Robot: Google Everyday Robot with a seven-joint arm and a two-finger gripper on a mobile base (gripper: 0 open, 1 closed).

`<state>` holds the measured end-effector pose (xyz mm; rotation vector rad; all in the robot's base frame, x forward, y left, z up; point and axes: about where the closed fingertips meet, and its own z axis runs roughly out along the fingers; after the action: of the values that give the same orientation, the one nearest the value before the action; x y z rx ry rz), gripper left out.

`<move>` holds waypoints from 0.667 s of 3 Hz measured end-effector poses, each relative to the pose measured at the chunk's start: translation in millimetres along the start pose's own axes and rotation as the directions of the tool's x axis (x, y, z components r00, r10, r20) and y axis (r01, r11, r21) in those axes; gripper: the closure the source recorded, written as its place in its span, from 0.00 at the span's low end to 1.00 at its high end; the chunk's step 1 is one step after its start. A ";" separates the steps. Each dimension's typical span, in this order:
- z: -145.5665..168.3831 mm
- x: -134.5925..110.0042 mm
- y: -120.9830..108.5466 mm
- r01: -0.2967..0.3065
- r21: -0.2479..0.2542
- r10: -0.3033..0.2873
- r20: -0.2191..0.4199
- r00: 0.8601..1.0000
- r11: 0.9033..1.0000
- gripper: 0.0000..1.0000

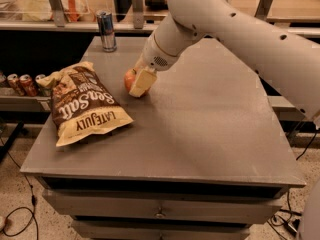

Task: Move apple near brown chip bag

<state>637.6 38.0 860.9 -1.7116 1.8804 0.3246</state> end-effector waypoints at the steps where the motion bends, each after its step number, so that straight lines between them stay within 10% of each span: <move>1: 4.1 -2.9 1.2 -0.001 -0.016 0.002 0.014 1.000 1.000 0.82; 2: 6.9 -4.6 2.8 -0.004 -0.029 0.004 0.023 1.000 1.000 0.59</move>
Offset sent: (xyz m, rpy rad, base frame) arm -0.0010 0.0083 -0.0023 0.0384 0.0306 0.0198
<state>636.7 45.9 857.2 -1.7161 1.8710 0.3738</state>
